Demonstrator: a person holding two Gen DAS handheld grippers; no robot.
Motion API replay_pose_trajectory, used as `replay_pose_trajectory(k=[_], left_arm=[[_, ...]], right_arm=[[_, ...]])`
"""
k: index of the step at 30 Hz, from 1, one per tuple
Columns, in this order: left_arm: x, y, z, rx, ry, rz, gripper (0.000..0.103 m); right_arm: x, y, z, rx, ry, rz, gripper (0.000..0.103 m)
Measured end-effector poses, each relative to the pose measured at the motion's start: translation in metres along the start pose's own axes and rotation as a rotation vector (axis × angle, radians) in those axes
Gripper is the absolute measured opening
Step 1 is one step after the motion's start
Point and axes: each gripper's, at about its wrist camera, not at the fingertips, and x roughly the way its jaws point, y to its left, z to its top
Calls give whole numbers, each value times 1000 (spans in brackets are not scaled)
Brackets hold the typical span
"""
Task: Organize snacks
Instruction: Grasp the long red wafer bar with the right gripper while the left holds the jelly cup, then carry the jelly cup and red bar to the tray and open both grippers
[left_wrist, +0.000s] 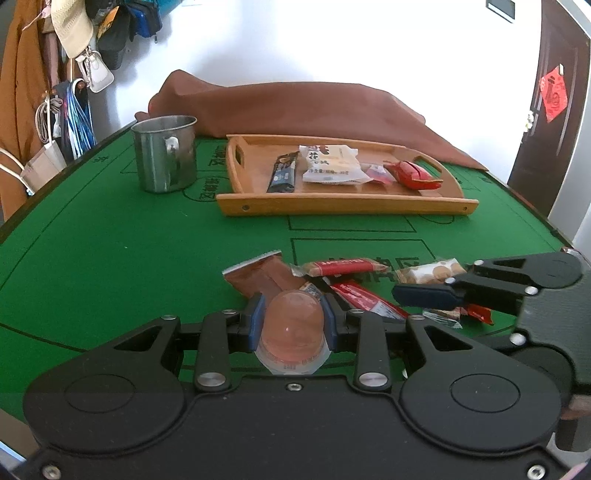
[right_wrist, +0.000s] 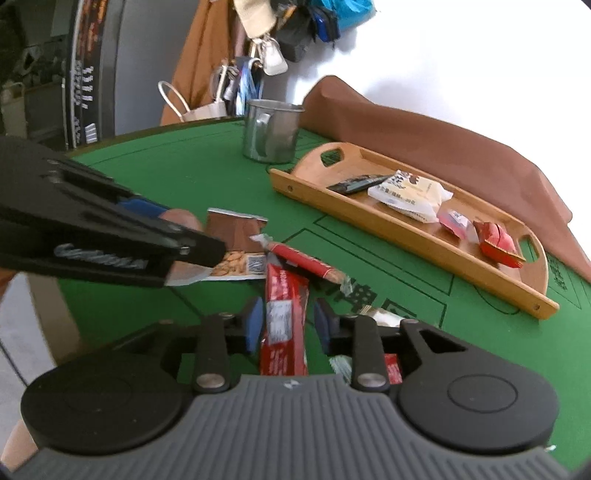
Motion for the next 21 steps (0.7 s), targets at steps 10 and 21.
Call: replay_pose_trajectory(k=[10,21], left_arm=[[2,7,6,-20,-1,-12,31],[6,4,32,3,-51,-28,31]], right_arm=[[16,-14,9,143,74,14,26],[-26,-59,16,336,12,-16,25]])
